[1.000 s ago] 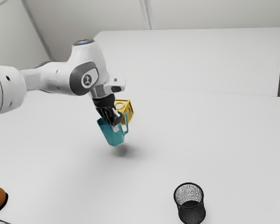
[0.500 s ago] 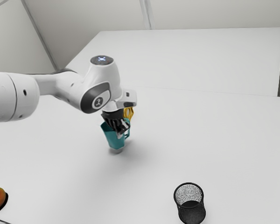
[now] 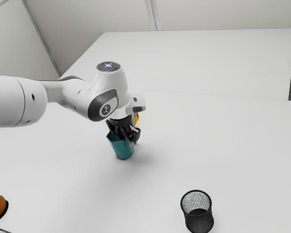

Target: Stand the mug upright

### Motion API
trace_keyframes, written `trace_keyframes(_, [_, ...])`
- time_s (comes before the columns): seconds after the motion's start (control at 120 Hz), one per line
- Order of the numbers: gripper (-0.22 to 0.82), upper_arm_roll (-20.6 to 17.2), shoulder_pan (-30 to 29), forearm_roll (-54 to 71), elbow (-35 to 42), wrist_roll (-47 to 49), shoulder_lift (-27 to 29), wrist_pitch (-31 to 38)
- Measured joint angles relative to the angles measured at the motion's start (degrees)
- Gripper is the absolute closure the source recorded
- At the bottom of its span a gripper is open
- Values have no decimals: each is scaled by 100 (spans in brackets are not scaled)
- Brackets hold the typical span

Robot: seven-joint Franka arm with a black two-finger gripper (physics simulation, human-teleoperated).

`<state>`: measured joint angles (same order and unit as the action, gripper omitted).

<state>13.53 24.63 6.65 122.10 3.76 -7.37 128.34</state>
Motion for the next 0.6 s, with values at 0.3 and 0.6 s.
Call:
trace_keyframes(0.3, [11,-259,-92,-157,-624,155,627,-604])
trace_keyframes(0.6, [3,-1161,-1413,-587,-2028,-648,401,-1616])
